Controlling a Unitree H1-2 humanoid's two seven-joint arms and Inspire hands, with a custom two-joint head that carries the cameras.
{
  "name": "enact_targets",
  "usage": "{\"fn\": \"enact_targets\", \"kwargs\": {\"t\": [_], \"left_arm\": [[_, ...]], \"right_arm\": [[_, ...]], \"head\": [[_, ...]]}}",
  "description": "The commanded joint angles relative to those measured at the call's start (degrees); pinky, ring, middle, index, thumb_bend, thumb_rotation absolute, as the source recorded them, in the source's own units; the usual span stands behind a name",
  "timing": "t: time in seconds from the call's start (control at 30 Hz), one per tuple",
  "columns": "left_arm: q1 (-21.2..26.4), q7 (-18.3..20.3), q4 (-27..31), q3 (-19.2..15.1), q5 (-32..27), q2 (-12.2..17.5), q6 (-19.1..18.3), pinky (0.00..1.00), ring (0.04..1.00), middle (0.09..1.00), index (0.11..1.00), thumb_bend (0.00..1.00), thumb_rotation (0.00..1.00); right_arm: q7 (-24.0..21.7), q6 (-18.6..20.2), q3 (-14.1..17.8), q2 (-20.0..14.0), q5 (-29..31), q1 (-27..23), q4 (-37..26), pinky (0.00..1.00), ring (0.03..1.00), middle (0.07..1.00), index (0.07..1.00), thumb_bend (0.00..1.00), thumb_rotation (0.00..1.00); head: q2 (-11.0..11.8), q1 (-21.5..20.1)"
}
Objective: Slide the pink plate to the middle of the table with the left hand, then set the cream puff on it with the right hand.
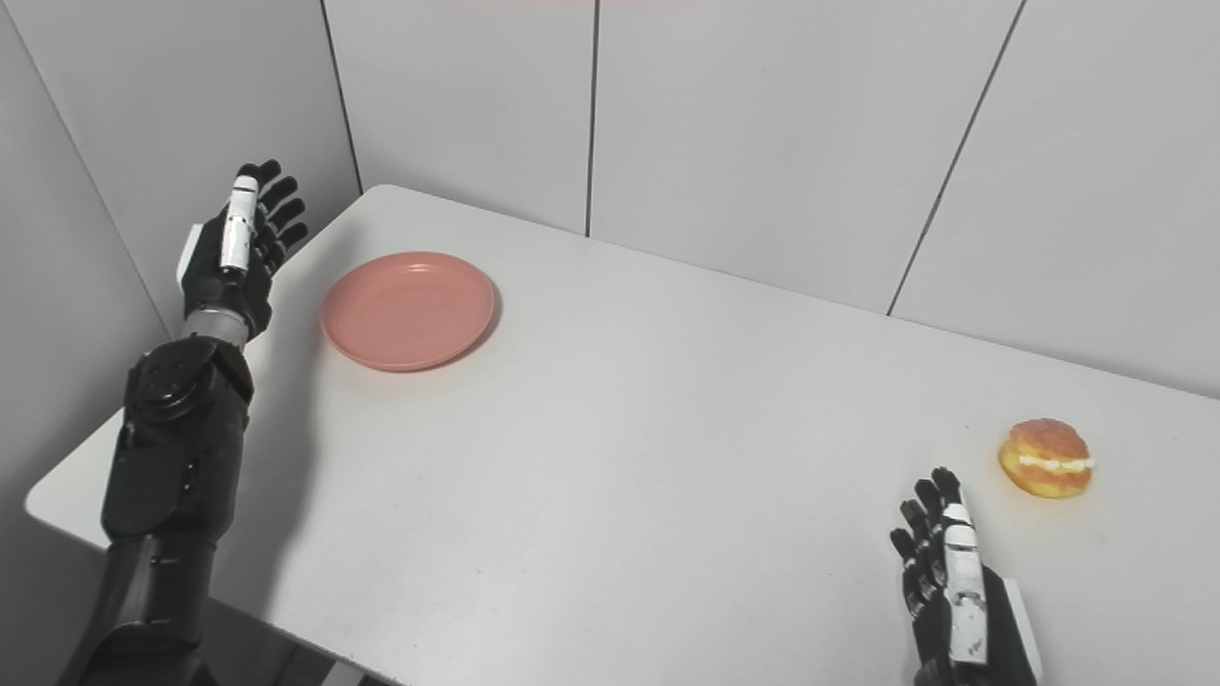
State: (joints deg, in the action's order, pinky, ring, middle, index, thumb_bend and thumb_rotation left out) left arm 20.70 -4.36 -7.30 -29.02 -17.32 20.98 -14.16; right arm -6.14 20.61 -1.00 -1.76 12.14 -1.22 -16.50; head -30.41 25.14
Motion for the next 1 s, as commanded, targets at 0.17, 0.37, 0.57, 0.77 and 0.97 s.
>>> {"fn": "enact_targets", "kwargs": {"t": [0.17,0.37,0.57,0.77,0.97], "left_arm": [[2.3,0.3,-1.8,-0.6,-0.4,2.3,3.8,0.91,0.912,0.909,0.875,0.36,0.90],[2.2,0.5,-3.9,-0.7,-0.8,2.3,5.3,0.89,0.905,0.905,0.875,0.33,0.89],[2.0,-0.2,-4.6,-1.0,-1.2,2.0,4.7,0.90,0.909,0.905,0.873,0.31,0.95],[1.7,0.1,-6.1,-0.8,-1.4,1.8,6.0,0.90,0.905,0.898,0.868,0.31,0.96],[1.8,0.3,-8.6,-0.1,-0.7,2.0,7.4,0.91,0.907,0.905,0.881,0.32,0.97]], "right_arm": [[-0.3,-2.1,0.1,-0.1,0.0,-1.2,-1.0,1.00,1.000,1.000,1.000,0.10,1.00],[-0.2,-1.9,0.1,0.0,-0.1,-1.2,-1.2,1.00,1.000,1.000,1.000,0.10,1.00],[0.0,-1.1,0.0,0.2,0.0,-1.1,-1.8,1.00,1.000,1.000,1.000,0.10,1.00],[-0.4,-1.5,0.3,0.2,1.0,-1.3,-1.3,1.00,1.000,1.000,1.000,0.08,1.00],[-0.6,-2.1,0.0,-0.1,0.7,-1.3,-0.8,1.00,1.000,1.000,1.000,0.09,1.00]], "head": [[-0.1,0.0],[-0.1,0.0],[-0.2,-0.2],[-0.1,-0.2],[0.0,-0.3]]}}
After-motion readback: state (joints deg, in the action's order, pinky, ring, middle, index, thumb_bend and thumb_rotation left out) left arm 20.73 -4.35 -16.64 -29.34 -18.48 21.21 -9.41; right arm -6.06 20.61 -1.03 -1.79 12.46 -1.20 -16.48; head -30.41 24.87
